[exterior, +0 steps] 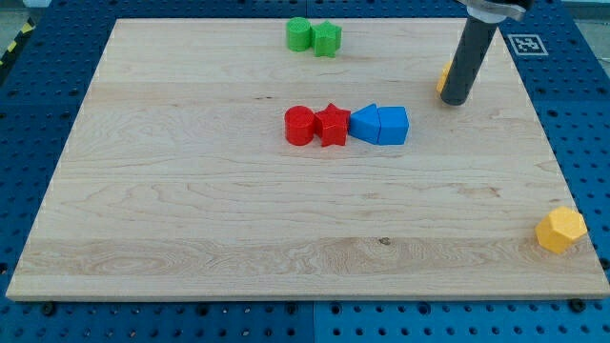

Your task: Point your arm to bottom right

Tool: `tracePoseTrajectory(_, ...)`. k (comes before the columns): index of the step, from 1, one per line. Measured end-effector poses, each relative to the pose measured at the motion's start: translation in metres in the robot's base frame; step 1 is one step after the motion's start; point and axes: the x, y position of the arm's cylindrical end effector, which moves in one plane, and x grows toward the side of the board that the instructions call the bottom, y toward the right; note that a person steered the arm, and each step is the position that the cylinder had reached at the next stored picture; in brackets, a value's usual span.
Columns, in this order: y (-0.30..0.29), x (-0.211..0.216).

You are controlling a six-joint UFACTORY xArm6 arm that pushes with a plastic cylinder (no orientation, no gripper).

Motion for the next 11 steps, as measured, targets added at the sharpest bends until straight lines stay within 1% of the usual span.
tracePoseTrajectory(1,-0.001,-0.016)
tracePoseTrajectory(2,-0.001,-0.012)
tracePoseTrajectory(7,-0.001,0.137)
tracePoseTrajectory(8,-0.001,0.185)
tracePoseTrajectory(9,0.005,0.242)
tracePoseTrajectory(10,0.024,0.259)
tracePoseTrajectory(11,0.045,0.258)
